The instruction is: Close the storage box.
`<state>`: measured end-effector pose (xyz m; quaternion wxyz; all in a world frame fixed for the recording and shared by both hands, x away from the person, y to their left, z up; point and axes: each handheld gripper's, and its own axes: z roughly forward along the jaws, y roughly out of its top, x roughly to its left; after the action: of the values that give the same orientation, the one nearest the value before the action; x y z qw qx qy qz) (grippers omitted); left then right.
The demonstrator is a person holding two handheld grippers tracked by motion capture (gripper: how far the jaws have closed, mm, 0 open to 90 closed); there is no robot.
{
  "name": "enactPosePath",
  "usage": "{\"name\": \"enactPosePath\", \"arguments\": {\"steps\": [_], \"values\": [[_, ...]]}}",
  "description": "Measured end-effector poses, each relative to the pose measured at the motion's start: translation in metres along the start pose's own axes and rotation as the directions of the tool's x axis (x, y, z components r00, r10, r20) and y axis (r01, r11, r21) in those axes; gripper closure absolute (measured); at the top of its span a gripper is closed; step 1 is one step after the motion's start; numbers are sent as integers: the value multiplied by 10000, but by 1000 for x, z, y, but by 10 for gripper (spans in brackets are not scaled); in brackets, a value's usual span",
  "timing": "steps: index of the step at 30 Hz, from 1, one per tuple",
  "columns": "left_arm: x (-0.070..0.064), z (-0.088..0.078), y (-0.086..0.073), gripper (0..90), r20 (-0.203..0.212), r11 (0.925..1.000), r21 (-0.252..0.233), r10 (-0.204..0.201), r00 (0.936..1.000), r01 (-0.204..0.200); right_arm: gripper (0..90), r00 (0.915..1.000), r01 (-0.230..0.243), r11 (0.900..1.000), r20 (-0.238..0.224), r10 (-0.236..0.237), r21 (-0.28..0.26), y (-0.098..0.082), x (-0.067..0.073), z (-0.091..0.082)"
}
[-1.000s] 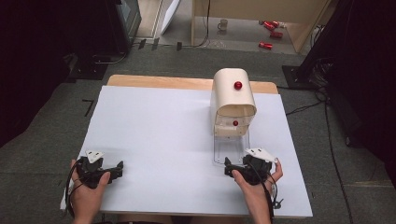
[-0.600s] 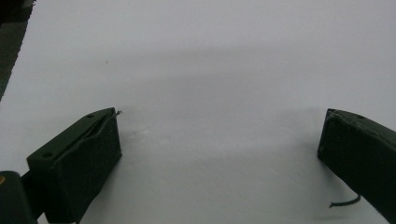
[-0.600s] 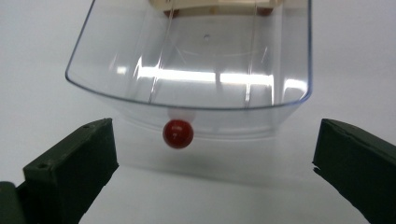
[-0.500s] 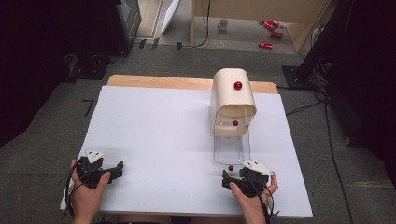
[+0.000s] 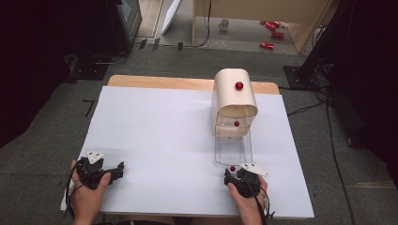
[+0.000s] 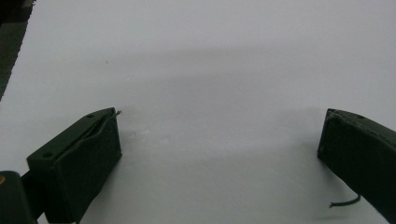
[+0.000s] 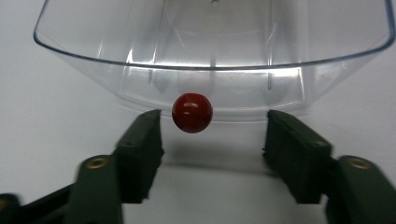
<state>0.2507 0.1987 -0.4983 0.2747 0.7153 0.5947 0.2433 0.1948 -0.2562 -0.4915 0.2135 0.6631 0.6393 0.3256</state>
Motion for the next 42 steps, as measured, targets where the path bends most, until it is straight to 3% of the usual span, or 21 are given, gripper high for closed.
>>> {"name": "enactPosePath", "arguments": {"steps": [1,2,4,5,8,10,25,42], "values": [[0,0,0,0,0,10000,0,0,10000,0,477,10000,0,10000,0,0,0,0,0,0],[0,0,0,0,-1,10000,2,5,10000,-5,545,9995,-224,9997,-232,221,-129,0,-4,0],[0,0,0,0,-1,10000,-2,3,10000,-3,577,9988,-338,9993,-373,332,-143,-1,-5,-1],[0,0,0,0,1,10000,-1,2,10000,-2,644,9984,-384,9989,-424,373,-260,-1,-5,-1],[0,0,0,0,-1,10000,-1,5,10000,-5,725,9981,-425,9982,-467,405,-422,0,-5,-3],[0,0,0,0,-2,10000,-2,4,10000,-4,742,9980,-391,9980,-509,365,-506,1,-5,-5],[0,0,0,0,-3,10000,-16,6,10000,-6,752,9978,-176,9952,-651,113,-964,29,-5,-7],[0,0,0,0,-7,10000,-26,-16,10000,16,752,9955,-357,9949,-912,270,-944,66,-7,19]]}}
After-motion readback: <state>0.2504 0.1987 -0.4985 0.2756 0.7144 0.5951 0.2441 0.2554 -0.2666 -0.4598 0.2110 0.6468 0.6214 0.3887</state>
